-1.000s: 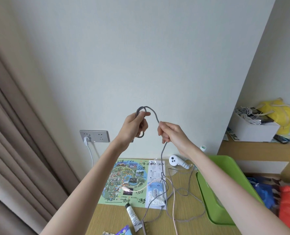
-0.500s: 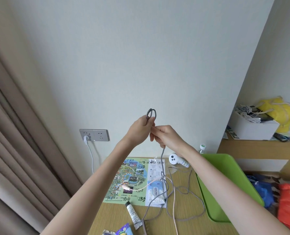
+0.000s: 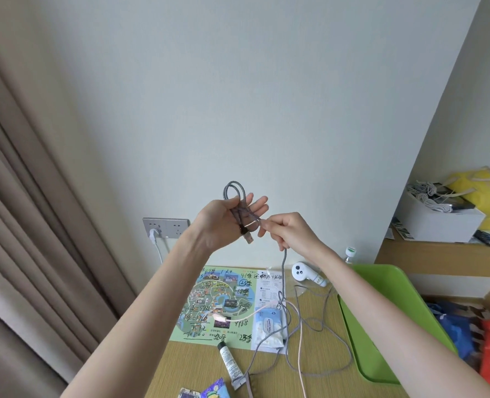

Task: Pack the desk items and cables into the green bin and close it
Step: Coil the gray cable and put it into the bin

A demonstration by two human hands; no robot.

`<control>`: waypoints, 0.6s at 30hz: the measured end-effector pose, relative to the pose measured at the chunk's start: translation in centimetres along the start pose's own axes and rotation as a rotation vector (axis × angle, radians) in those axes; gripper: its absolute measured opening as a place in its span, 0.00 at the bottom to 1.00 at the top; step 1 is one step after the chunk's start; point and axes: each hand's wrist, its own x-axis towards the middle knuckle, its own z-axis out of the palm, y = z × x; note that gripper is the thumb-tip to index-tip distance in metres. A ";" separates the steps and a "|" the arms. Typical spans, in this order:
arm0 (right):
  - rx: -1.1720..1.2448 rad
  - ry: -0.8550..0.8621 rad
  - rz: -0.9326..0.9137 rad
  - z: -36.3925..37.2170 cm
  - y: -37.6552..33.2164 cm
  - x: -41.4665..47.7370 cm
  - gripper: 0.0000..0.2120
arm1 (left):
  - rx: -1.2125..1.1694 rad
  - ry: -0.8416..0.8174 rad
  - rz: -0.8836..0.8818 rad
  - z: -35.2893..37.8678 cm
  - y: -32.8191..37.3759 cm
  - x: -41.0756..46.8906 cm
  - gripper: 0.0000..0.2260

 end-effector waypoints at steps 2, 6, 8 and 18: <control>-0.006 0.017 -0.011 0.2 0.2 0.0 0.15 | -0.007 -0.006 -0.014 -0.2 0.2 -0.4 0.17; -0.018 -0.025 -0.007 0.8 0.5 0.1 0.16 | -0.092 0.022 -0.008 0.0 0.3 -0.6 0.15; -0.013 -0.070 0.027 1.0 0.8 0.1 0.18 | -0.116 0.045 0.040 0.3 0.1 -0.5 0.14; -0.152 0.108 0.132 -3.5 4.1 0.9 0.10 | 0.139 0.261 0.384 -1.6 2.8 -0.7 0.16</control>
